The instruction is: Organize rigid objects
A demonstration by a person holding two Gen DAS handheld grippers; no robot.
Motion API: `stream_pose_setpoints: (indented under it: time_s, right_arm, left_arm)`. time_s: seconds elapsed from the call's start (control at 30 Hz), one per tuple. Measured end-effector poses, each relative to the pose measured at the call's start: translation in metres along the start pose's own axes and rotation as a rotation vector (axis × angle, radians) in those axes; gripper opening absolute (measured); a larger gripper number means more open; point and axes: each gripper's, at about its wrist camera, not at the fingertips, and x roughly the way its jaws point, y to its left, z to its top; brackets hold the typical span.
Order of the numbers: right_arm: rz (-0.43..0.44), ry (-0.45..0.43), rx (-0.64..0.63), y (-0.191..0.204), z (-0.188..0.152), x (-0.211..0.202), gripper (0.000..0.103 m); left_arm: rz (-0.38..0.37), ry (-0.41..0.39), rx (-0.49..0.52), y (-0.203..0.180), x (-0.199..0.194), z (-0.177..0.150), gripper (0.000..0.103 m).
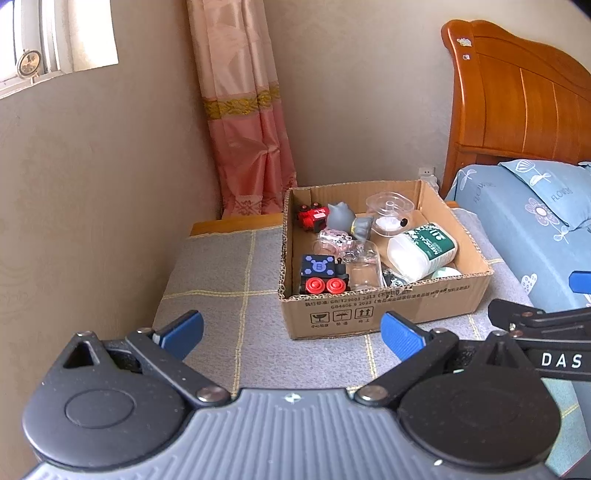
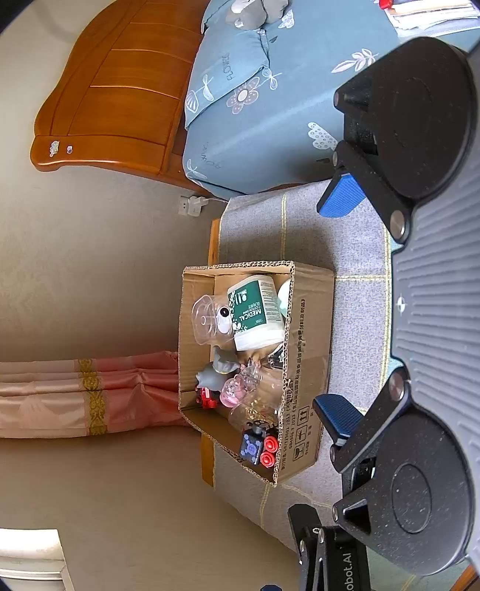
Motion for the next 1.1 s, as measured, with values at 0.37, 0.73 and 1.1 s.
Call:
stream_pose_setpoints:
  time_s: [0.37, 0.73, 1.1]
  right_arm:
    - [0.001, -0.004, 0.000, 0.0016, 0.0015, 0.0000, 0.103]
    - [0.002, -0.008, -0.001, 0.0014, 0.0023, -0.0019, 0.103]
    - [0.002, -0.011, -0.002, 0.0032, 0.0016, -0.0047, 0.103]
  left_arm:
    - [0.006, -0.006, -0.002, 0.0004, -0.0007, 0.0010, 0.102]
    - [0.007, -0.009, -0.002, 0.0000, -0.0031, 0.0019, 0.102]
    - [0.010, -0.013, 0.003, -0.0027, -0.0060, 0.0014, 0.102]
